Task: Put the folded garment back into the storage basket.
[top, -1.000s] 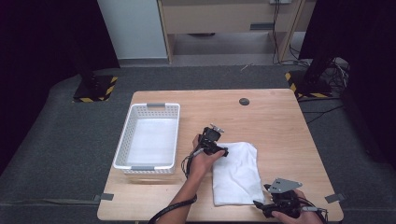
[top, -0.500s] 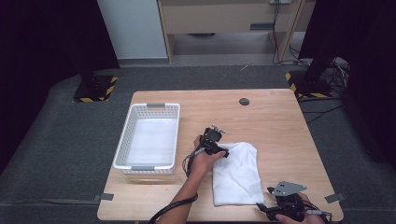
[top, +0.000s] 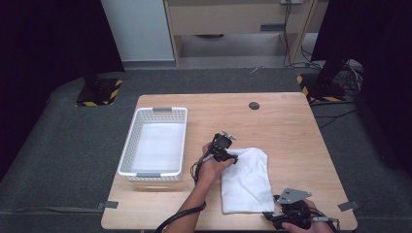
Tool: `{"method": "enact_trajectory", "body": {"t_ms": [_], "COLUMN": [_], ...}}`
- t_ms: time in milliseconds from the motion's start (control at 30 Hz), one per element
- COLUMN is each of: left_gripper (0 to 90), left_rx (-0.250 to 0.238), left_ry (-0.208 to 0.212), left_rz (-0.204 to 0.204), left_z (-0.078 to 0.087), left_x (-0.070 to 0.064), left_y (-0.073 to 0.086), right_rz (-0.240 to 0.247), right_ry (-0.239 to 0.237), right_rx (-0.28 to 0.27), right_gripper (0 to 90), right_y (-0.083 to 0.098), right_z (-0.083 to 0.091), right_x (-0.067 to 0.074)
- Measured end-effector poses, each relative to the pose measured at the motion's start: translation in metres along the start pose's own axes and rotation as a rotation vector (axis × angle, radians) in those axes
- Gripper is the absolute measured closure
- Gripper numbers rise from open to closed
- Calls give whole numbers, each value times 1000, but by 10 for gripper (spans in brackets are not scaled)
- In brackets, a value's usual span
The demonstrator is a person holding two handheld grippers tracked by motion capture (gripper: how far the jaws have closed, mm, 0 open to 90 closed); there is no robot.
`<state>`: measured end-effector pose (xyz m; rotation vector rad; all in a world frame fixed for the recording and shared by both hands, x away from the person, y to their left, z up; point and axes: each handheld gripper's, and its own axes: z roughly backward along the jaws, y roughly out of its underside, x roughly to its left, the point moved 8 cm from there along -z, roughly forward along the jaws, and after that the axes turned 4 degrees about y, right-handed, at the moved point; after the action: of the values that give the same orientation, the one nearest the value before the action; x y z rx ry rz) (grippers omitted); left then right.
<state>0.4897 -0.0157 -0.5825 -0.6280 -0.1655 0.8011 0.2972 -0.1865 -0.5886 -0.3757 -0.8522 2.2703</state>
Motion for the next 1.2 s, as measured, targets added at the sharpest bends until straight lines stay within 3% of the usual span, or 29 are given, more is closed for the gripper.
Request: {"method": "enact_trajectory", "body": {"t_ms": [300,433,800,1000,1200], "left_gripper": [466,545,586,636,698], "left_rx": [-16,-19,-23,-21,-29], "left_ry": [21,28,26,40,28], "left_rz": [-11,-13,-28,-35,-58], "left_z": [2,3,4,4,5], "left_x": [-7,-10,-13,-16,-20], "left_y": [1,1,2,3,3], "right_rz": [20,15,17,20,18], "right_ry": [10,14,8,10,13], "right_rx": [-2,-7,-45,-50,-51], "right_gripper": [331,419,733,768,783], "right_y": [-5,-7,-13,-14,-14], "right_z": [-4,-5,-8,-9,-9], "right_x": [1,0,-4,-3,-3]}}
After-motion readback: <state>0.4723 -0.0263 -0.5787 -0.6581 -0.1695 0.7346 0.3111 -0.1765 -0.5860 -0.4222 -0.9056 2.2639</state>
